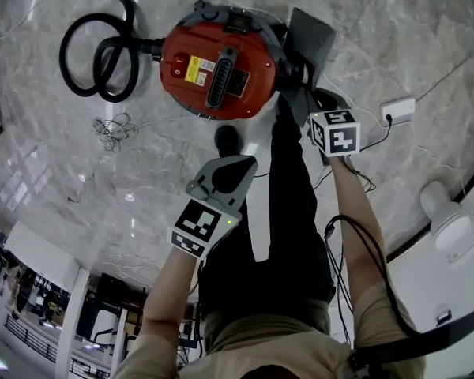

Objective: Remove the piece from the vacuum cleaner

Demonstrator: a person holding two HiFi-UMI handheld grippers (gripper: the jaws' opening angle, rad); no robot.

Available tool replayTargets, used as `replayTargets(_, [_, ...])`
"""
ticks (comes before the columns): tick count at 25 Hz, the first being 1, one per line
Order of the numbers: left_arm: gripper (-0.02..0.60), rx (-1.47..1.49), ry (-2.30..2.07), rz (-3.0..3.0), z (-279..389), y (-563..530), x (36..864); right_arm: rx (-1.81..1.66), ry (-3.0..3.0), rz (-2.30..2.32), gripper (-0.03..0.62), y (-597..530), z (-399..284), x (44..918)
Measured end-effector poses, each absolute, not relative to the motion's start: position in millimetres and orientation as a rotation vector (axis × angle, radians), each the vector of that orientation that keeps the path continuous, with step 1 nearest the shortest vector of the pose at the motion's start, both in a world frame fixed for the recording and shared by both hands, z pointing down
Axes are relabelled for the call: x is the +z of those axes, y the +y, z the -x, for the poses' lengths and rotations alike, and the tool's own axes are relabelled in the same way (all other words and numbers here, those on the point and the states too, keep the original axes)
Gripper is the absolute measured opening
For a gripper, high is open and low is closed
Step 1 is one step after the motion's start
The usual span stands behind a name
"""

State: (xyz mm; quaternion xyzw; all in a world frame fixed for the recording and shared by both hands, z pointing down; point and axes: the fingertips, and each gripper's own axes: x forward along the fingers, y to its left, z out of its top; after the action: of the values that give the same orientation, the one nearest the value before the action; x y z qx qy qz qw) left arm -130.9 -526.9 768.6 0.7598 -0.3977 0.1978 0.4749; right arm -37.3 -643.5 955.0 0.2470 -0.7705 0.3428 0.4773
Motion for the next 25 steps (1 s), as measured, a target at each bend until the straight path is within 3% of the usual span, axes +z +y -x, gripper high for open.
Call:
replayTargets(4, [0.005,0.481,-0.977,-1.855,133.0,-526.9,768.6,1.298,-1.811,-0.850,0.025,-645.9,34.1,957.1])
replayTargets(8, [0.005,0.479,-0.964,-1.858,131.7,-524.4,766.9,0.699,-1.910,-0.668,0.025,-641.2,33.1,958.0])
replayTargets(14, [0.005,0.480,-0.966,-1.851,141.4,-520.1,767.5,0.662,-1.896,-0.664,0.024,-641.7,30.4,962.4])
replayTargets(16, [0.005,0.481,-0.970,-1.847,144.8,-519.5,768.4,0.857,-1.857,-0.703,0.023,-641.0,29.7,966.9])
replayTargets(21, [0.005,0.485,-0.969,-1.859,143.2,-523.6,771.7,1.728,-1.651,-0.886,0.029,-641.6,27.5,964.4])
replayTargets(25, [0.005,0.524,-0.993,-1.896,138.1,-545.9,786.2,1.855,-1.606,-0.831,0.032,-643.5,29.4,964.8])
